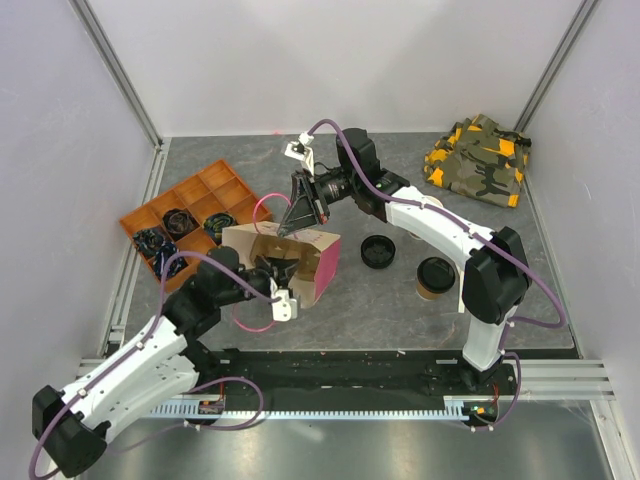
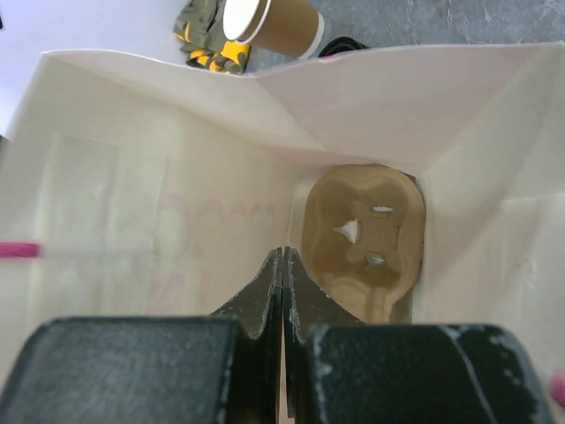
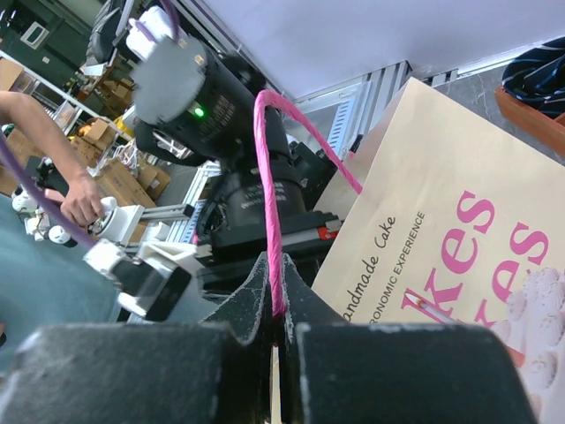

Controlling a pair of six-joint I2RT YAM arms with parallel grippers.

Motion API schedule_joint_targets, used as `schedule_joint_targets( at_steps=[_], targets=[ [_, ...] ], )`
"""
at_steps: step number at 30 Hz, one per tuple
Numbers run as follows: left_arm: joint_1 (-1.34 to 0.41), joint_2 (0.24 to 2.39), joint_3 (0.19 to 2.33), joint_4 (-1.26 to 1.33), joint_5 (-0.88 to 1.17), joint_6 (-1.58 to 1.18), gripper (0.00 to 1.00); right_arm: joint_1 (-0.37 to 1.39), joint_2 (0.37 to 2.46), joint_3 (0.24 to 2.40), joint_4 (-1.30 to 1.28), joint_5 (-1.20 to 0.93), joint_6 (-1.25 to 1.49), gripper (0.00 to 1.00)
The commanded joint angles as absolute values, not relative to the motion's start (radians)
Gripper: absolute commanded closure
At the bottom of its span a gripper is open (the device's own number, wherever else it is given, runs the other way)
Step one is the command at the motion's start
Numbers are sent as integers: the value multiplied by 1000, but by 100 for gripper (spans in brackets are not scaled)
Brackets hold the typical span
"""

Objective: Pack the takeout coffee

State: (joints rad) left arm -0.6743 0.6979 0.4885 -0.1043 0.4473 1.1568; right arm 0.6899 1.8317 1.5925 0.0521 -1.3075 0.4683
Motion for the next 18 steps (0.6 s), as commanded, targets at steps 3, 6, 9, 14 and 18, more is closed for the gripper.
schedule_joint_targets(
  at_steps=[3, 6, 9, 14, 18],
  targets=[
    [-676, 854, 710, -414, 394, 1111, 98, 692, 1787, 1592, 150, -1353, 506, 100],
    [-676, 937, 762, -469, 376, 1094, 98, 692, 1783, 1548, 280, -1359, 622, 100],
    [-676, 980, 779, -482, 373, 1092, 98, 692, 1782, 1499, 563, -1371, 814, 100],
    [-676, 999, 767, -450, 371, 1104, 98, 690, 1799, 1462, 825, -1394, 1040, 100],
    [-677, 1000, 730, -436, 374, 1170, 98, 692, 1841, 1465, 1062, -1407, 1245, 100]
  ],
)
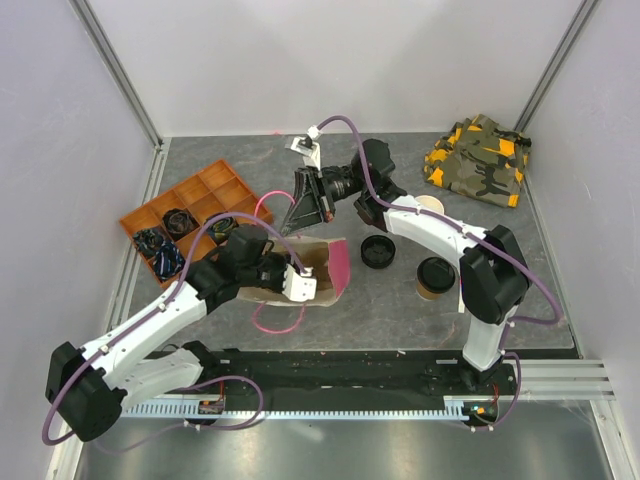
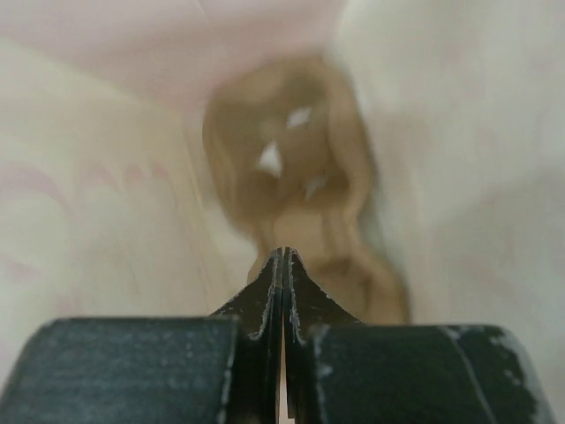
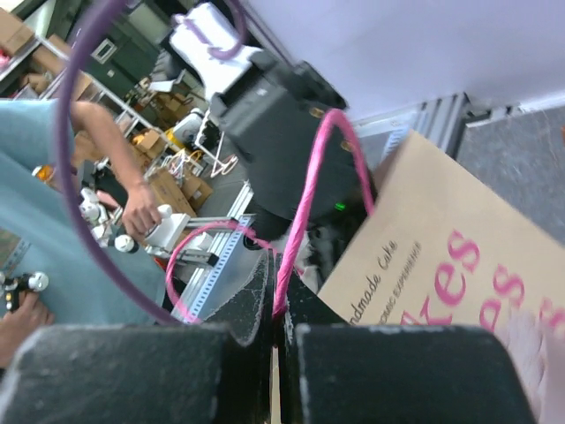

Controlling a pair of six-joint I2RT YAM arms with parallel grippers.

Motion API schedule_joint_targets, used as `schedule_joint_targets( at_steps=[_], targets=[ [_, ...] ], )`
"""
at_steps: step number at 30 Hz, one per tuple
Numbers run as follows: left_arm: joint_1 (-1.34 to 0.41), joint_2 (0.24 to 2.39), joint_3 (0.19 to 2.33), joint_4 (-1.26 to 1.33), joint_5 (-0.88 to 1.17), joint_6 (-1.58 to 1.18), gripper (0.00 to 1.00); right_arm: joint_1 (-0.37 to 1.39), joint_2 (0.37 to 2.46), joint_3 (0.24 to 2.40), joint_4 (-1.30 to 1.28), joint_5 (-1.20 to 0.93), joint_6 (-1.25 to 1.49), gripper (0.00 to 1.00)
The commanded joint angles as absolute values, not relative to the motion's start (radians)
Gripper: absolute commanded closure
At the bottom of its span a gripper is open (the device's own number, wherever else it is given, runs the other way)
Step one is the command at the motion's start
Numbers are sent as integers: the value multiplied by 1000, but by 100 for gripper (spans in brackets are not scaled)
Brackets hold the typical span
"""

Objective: Pack the takeout coffee

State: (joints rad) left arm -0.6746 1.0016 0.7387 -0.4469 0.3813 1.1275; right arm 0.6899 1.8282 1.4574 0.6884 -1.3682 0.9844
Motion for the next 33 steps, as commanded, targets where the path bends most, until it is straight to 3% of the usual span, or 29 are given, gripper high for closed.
schedule_joint_targets(
  at_steps=[1, 9, 12, 22, 30, 33],
  targets=[
    [-678, 1002, 727, -452, 374, 1181, 98, 693, 1853, 1468, 1121, -1410, 1302, 100],
    [-678, 1068, 839, -656, 368, 1177, 98, 661, 2037, 1624, 1671, -1433, 1833, 100],
    [-680, 1084, 870, -707, 365, 1183, 98, 661, 2100, 1707, 1755, -1457, 1971, 100],
    [-692, 1048, 900, -824, 322, 1184, 98, 661, 2223, 1916, 1758, -1531, 2158, 100],
    [-696, 1097, 922, -821, 305, 1117, 98, 677, 2056, 1626, 1478, -1526, 1984, 100],
    [-699, 1104, 931, -821, 298, 1100, 98, 664, 2042, 1618, 1396, -1519, 1912, 100]
  ],
)
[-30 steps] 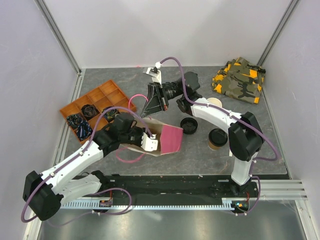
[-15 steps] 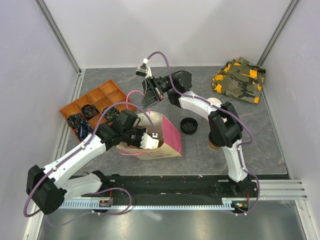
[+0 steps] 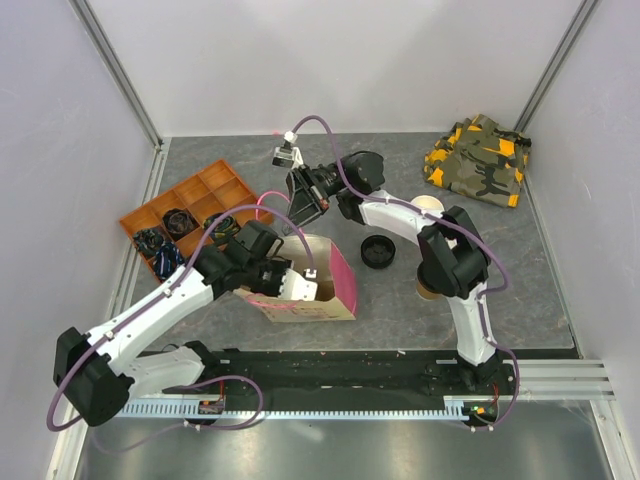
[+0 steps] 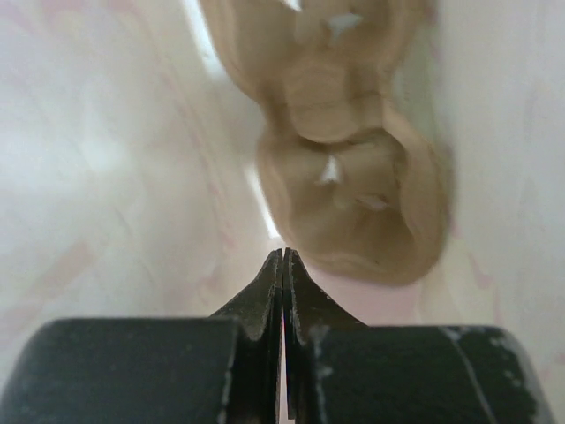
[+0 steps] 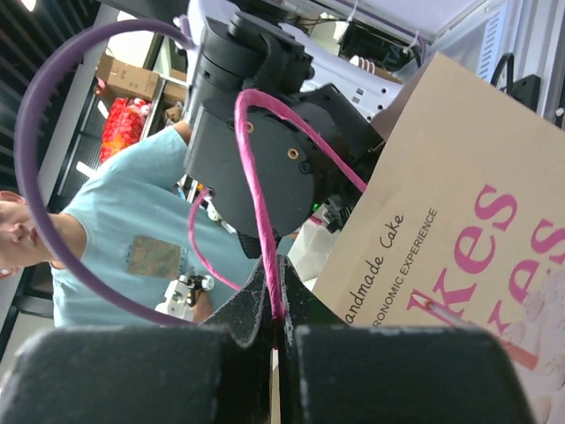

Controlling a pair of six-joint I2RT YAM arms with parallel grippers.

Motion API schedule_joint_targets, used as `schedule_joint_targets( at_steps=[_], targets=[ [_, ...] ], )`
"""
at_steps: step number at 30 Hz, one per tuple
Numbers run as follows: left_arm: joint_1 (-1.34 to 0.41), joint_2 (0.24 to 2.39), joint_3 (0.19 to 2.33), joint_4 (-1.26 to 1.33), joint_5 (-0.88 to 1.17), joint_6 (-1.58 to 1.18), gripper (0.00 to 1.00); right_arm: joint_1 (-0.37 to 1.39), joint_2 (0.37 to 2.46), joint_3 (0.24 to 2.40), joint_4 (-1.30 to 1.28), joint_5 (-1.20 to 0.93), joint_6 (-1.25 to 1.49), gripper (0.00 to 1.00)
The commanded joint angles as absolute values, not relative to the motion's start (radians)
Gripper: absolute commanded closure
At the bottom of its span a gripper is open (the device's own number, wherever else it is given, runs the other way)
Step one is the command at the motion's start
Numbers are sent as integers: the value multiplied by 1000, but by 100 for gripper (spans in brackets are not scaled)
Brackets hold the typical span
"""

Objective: Pack the takeout coffee

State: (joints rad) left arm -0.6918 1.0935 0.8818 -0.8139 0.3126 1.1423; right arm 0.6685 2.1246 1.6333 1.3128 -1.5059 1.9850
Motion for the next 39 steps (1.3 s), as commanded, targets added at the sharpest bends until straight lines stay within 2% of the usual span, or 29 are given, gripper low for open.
schedule_joint_targets(
  at_steps=[1, 5, 10, 14, 15, 16, 17, 18, 19, 26, 29, 31, 32, 33, 34, 36, 39],
  targets=[
    [-704, 1104, 933, -819, 293, 1091, 98, 660, 2039, 1620, 1341, -1511, 1896, 100],
    [-726, 1104, 936, -821, 275, 1057, 98, 640, 2048, 1652, 1250, -1434, 1829, 100],
    [-765, 1085, 925, -830, 232, 1029, 98, 637, 2092, 1839, 1146, -1373, 1718, 100],
    [-785, 1075, 927, -842, 198, 1009, 98, 617, 2027, 1792, 1096, -1300, 1625, 100],
    [-795, 1075, 927, -845, 193, 999, 98, 608, 2007, 1737, 977, -1267, 1512, 100],
    [-799, 1075, 925, -851, 189, 994, 98, 606, 1991, 1744, 485, -1185, 1361, 100],
    [-804, 1077, 925, -853, 175, 988, 98, 606, 1980, 1779, 260, -1154, 998, 100],
    [-808, 1077, 928, -854, 170, 979, 98, 614, 1977, 1863, -73, -1119, 860, 100],
    [-811, 1078, 933, -857, 164, 970, 98, 617, 1977, 1884, -147, -1061, 766, 100],
    [-822, 1071, 983, -923, 141, 950, 98, 630, 1968, 1829, -134, -1106, 736, 100],
    [-822, 1072, 999, -960, 141, 940, 98, 626, 1960, 1745, 36, -1146, 853, 100],
    [-824, 1077, 997, -972, 143, 942, 98, 621, 1945, 1683, 248, -1166, 1003, 100],
    [-822, 1080, 991, -974, 143, 940, 98, 618, 1936, 1596, 367, -1187, 1073, 100],
    [-824, 1088, 988, -974, 144, 939, 98, 618, 1927, 1553, 648, -1204, 1165, 100],
    [-824, 1103, 988, -974, 146, 931, 98, 617, 1918, 1522, 751, -1219, 1265, 100],
    [-825, 1123, 991, -973, 150, 905, 98, 617, 1908, 1453, 865, -1245, 1293, 100],
    [-833, 1149, 997, -968, 166, 865, 98, 615, 1878, 1390, 904, -1261, 1278, 100]
  ],
)
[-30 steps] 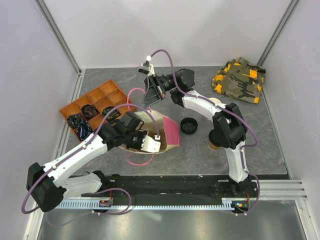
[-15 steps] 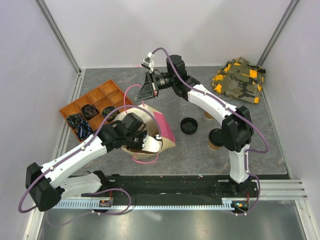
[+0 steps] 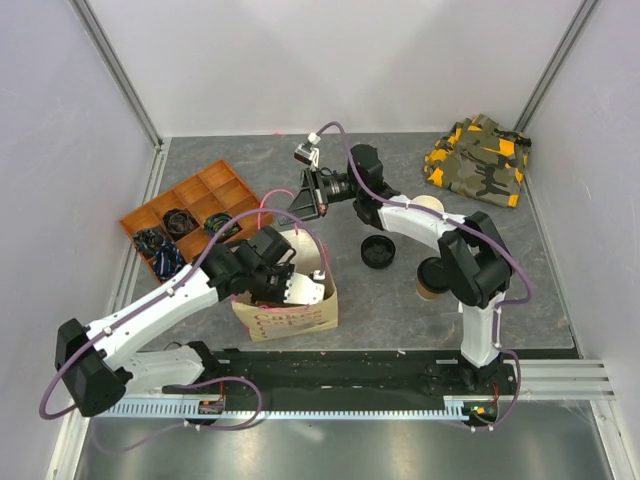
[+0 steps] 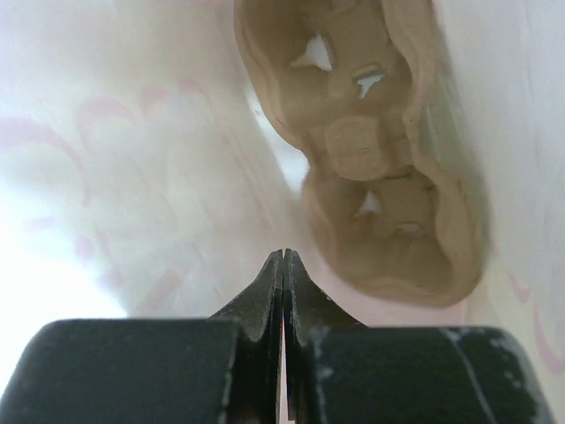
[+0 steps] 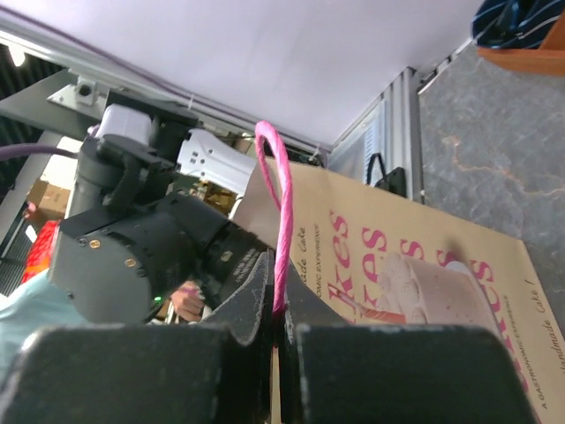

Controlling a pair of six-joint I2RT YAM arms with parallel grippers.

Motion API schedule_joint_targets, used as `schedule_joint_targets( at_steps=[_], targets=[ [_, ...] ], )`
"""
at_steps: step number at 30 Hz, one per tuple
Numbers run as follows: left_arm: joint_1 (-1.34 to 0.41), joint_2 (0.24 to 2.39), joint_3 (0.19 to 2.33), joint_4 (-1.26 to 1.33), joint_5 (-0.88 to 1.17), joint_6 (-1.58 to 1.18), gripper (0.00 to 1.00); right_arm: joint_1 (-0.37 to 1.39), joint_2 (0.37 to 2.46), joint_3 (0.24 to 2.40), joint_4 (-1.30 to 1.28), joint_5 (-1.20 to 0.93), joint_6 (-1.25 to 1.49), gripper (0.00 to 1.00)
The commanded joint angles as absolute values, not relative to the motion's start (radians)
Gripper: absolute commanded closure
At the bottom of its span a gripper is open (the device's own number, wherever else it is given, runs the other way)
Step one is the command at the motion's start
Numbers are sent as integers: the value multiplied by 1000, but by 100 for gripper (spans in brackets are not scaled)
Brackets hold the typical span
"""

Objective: Pack the takeout coffee

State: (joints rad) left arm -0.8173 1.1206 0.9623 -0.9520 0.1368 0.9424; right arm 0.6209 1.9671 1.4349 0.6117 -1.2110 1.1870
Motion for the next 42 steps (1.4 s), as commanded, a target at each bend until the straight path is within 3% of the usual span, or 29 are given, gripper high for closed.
schedule_joint_targets(
  at_steps=[1, 5, 10, 17, 42],
  targets=[
    [-838, 1154, 997, -963, 170, 855, 98, 615, 1865, 1382, 896, -1259, 1266, 100],
    [-867, 1190, 973, -939, 156, 810, 98, 615, 1832, 1373, 772, -1244, 1108, 100],
    [-870, 1198, 907, -902, 115, 807, 98, 614, 1783, 1403, 432, -1226, 861, 100],
    [-868, 1204, 795, -833, 75, 865, 98, 615, 1770, 1416, 252, -1224, 720, 100],
    [-870, 1413, 681, -594, -152, 913, 98, 617, 1799, 1451, 170, -1212, 655, 100]
  ],
)
